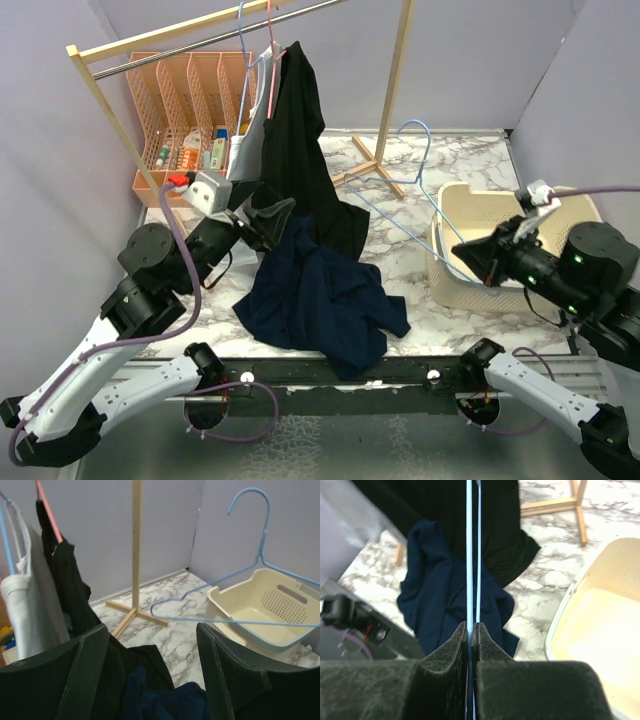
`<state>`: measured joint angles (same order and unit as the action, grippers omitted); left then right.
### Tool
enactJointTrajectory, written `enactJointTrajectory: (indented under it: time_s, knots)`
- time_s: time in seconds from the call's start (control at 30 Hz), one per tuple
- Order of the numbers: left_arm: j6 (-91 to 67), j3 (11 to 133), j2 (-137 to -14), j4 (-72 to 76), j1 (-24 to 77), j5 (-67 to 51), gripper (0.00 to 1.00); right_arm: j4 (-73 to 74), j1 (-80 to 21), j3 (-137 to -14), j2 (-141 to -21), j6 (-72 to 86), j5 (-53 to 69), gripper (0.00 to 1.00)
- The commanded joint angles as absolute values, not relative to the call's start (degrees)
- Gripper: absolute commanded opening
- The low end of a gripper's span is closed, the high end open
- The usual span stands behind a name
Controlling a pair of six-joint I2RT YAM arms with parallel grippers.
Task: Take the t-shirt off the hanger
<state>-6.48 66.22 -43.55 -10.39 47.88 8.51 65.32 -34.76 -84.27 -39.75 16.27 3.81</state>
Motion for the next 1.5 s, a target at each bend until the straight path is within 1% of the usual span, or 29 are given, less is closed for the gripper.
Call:
enactJointTrajectory:
  time_s: [0.0, 0.07, 0.2, 0.33, 0.37, 0.43, 0.47, 0.53, 0.57, 0.7, 0.87, 0.9, 0.97, 1.03, 1.13, 1.2, 1.37, 1.47]
  knots:
    - [-6.0, 61.0, -37.8, -11.9, 48.1, 15.4, 0.72, 50.4, -34.6, -81.3, -46.1, 17.8, -8.6, 0.01]
    - [-6.3, 58.0, -34.8, -13.0, 48.2, 17.1, 0.71, 42.3, -34.6, -81.1, -49.2, 17.3, -11.5, 0.01]
    - [-8.0, 52.0, -28.9, -13.9, 48.1, 18.8, 0.7, 31.4, -34.6, -83.7, -58.2, 14.7, -19.0, 0.01]
    - [-9.7, 46.5, -23.5, -14.0, 48.2, 18.9, 0.64, 23.2, -34.6, -88.7, -66.0, 10.5, -23.9, 0.01]
    - [-10.0, 45.5, -22.3, -14.0, 48.1, 18.9, 0.62, 21.6, -34.6, -89.9, -67.7, 9.7, -24.9, 0.01]
    - [-10.3, 43.5, -20.2, -14.3, 48.1, 19.3, 0.52, 18.4, -34.6, -92.3, -70.8, 7.6, -25.9, 0.01]
    - [-10.5, 43.0, -19.1, -14.6, 48.1, 19.6, 0.49, 17.3, -34.6, -93.4, -72.1, 7.0, -26.1, 0.01]
    - [-11.1, 41.2, -17.1, -15.0, 48.1, 20.3, 0.36, 14.9, -34.6, -95.3, -74.3, 5.5, -26.0, 0.01]
    - [-11.4, 40.3, -16.0, -15.2, 48.2, 20.5, 0.32, 14.1, -34.6, -96.3, -75.4, 5.0, -26.1, 0.01]
    - [-12.7, 37.8, -12.7, -16.5, 48.1, 20.6, 0.27, 14.5, -34.5, -101.3, -79.5, 3.6, -25.8, 0.01]
    - [-14.1, 37.2, -11.2, -18.1, 48.1, 19.7, 0.26, 15.0, -34.5, -105.8, -83.3, 2.0, -25.1, 0.01]
    - [-14.3, 37.1, -11.3, -18.4, 48.2, 19.2, 0.27, 15.4, -34.5, -107.1, -84.3, 1.8, -24.7, 0.01]
    - [-14.5, 37.0, -11.8, -19.0, 48.1, 17.7, 0.34, 17.0, -34.5, -111.2, -87.2, 1.2, -23.7, 0.02]
    - [-14.6, 37.1, -13.0, -19.8, 48.1, 16.9, 0.38, 19.6, -34.5, -115.9, -90.8, 0.8, -22.3, 0.02]
    - [-13.8, 37.3, -15.1, -19.5, 48.1, 15.5, 0.38, 26.5, -34.3, -124.9, -96.8, 1.0, -20.5, 0.02]
    - [-13.3, 37.7, -16.6, -19.9, 48.2, 15.3, 0.39, 28.9, -34.2, -128.6, -100.0, 1.2, -19.7, 0.01]
    - [-13.6, 38.3, -18.5, -20.8, 48.1, 14.7, 0.38, 31.9, -33.9, -131.9, -103.2, 2.9, -18.4, 0.01]
    - [-14.2, 38.3, -18.0, -20.8, 48.1, 14.3, 0.38, 32.8, -33.8, -129.6, -102.6, 4.5, -17.6, 0.01]
